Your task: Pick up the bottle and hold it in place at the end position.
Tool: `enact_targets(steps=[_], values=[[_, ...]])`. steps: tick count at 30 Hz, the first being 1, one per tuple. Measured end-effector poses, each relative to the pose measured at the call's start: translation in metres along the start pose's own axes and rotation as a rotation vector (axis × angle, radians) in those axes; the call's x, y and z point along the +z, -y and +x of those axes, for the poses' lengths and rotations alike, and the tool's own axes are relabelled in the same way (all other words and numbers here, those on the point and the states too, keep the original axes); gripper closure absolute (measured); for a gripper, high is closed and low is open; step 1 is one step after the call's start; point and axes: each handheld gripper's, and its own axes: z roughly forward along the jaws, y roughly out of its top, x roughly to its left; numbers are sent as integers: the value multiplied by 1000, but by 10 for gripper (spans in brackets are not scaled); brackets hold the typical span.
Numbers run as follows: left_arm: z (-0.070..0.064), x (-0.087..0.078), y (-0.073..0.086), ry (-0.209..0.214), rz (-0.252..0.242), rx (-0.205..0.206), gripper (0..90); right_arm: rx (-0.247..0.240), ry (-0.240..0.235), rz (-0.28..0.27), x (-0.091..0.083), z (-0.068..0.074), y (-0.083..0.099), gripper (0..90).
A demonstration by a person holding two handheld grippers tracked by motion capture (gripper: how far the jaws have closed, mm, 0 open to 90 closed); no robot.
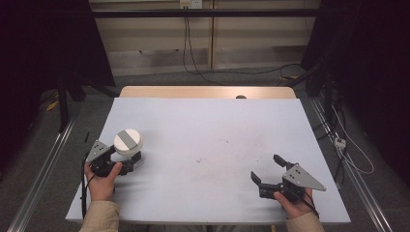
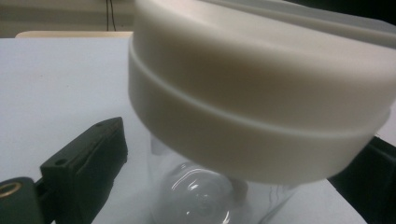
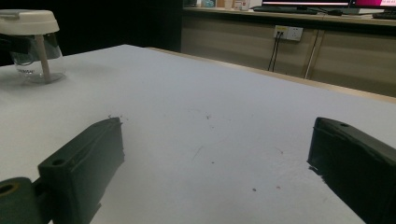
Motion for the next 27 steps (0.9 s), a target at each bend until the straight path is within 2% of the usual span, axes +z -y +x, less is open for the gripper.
enact_targets(steps=[4, 13, 16, 23, 27], values=[[-1, 5, -2, -4, 9, 17, 37, 1, 0, 0, 0, 0, 0, 31], [0, 16, -6, -4, -7, 51, 43, 0, 2, -4, 0, 0, 0, 33], [-2, 21, -8, -1, 1, 79, 47, 0, 3, -3, 0, -1, 0, 33], [-2, 22, -8, -12, 1, 69, 115, -3, 2, -6, 0, -1, 0, 34], [-3, 23, -8, -12, -32, 78, 167, -5, 2, -7, 0, -1, -1, 34]])
